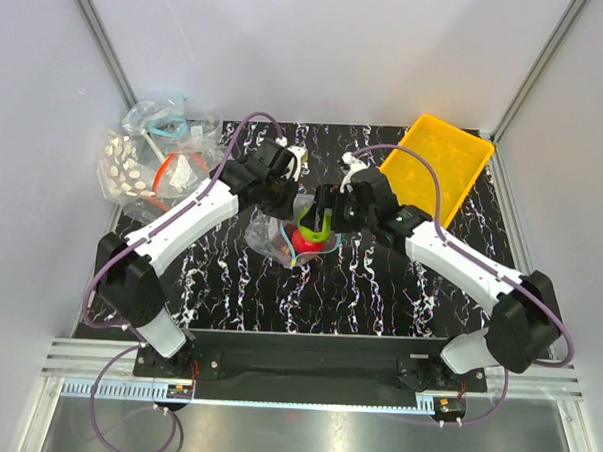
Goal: Place the food in the zip-top bag and seal the zipper
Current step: Place the fake fruit in the zipper food storage bag.
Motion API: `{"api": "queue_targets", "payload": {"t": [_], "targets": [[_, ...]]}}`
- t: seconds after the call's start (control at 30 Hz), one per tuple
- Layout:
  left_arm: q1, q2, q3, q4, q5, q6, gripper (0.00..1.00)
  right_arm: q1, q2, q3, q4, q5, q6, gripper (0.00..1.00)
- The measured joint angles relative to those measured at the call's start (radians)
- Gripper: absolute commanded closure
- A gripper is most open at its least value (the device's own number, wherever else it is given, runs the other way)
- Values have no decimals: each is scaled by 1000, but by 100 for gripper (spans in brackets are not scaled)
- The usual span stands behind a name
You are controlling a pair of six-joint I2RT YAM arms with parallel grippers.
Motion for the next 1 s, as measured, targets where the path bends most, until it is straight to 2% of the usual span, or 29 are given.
{"api": "queue_targets", "payload": {"t": [0.03, 0.3, 0.33, 0.37, 0.43, 0.5, 0.6, 0.77, 0.8, 0.83, 1.0], "targets": [[4, 0, -4, 1, 6, 0, 100, 2, 19, 15, 2, 14, 3, 0], [46, 0, -8, 5, 59, -12, 100, 21, 6, 27, -14, 104, 10, 2], [51, 0, -8, 5, 64, -14, 100, 22, -10, 27, -26, 114, 10, 5], [55, 0, -8, 5, 68, -15, 100, 22, -29, 27, -38, 119, 9, 13], [61, 0, -9, 6, 77, -16, 100, 23, -66, 27, -56, 140, 5, 21], [67, 0, -9, 5, 83, -18, 100, 23, -104, 26, -73, 151, 4, 24], [72, 0, -9, 6, 90, -18, 100, 24, -133, 22, -90, 158, 9, 12], [81, 0, -9, 6, 103, -18, 100, 39, -137, -29, -122, 160, 13, 11], [82, 0, -9, 6, 105, -18, 100, 42, -139, -43, -132, 160, 14, 13], [83, 0, -9, 6, 106, -18, 100, 43, -143, -58, -143, 163, 16, 21], [87, 0, -9, 6, 110, -18, 100, 45, -227, -160, -163, 201, 35, 32]]}}
